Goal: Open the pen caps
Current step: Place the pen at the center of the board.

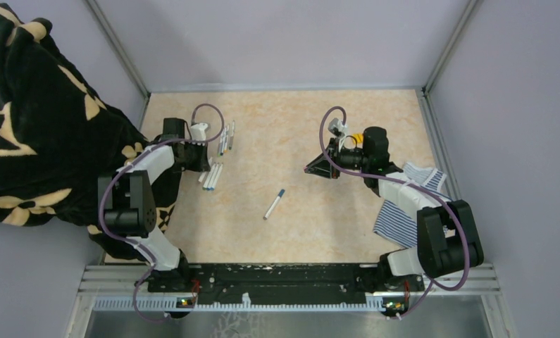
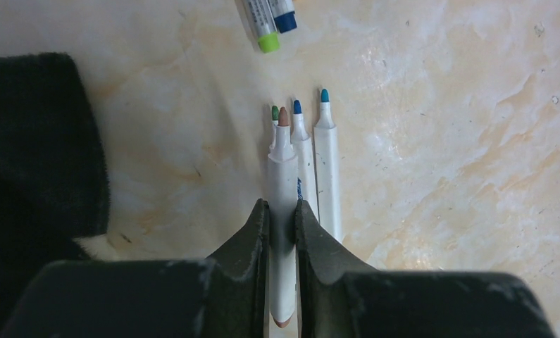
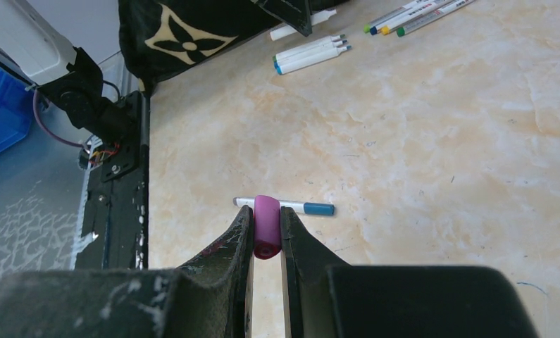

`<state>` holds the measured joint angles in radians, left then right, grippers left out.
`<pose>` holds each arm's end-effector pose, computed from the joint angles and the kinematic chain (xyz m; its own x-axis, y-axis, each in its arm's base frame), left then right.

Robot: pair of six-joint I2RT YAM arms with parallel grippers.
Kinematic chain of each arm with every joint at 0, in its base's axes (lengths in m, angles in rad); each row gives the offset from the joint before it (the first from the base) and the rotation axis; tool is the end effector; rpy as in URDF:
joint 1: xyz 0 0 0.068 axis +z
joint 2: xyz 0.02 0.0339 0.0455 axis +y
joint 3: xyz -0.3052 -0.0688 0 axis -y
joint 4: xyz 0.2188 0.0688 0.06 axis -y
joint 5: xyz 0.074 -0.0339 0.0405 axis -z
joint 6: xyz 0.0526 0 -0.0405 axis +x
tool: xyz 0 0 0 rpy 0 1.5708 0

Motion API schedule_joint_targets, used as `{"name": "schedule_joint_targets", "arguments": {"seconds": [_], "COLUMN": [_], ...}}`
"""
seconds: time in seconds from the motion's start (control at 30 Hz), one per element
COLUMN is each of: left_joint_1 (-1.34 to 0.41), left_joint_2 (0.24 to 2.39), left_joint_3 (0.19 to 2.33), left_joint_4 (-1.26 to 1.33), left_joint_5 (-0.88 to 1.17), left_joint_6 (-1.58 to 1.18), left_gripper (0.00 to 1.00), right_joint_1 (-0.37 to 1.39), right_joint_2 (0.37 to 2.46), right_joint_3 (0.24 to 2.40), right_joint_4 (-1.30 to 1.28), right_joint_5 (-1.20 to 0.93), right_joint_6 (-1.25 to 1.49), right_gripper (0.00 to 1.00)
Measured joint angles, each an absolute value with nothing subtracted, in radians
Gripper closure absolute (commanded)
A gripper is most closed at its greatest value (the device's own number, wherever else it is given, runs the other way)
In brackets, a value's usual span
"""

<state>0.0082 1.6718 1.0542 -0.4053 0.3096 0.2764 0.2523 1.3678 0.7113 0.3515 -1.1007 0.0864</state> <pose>0.3287 -0.0133 0.2334 -0.7800 0.2535 -0.5721 0.3781 0.9194 -0.1081 0.2417 0.1107 0.2970 -0.3705 -0.0552 -0.9272 -0.9079 0.2320 0.3490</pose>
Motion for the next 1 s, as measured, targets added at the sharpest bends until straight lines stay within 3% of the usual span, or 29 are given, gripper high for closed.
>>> {"name": "schedule_joint_targets", "arguments": {"seconds": [1.0], "left_joint_1": [0.03], "left_joint_2": [1.724], "left_joint_3": [1.054], "left_joint_4": [-0.419], "left_joint_5": [0.351], "left_joint_6": [0.257], "left_gripper": [0.84], "right_joint_1": [0.252], "right_joint_2": [1.361], "right_joint_3": [0.711], "right_joint_4": [0.352], "right_joint_5": [-1.1], "right_joint_6": [0.08], "right_gripper": [1.0]}}
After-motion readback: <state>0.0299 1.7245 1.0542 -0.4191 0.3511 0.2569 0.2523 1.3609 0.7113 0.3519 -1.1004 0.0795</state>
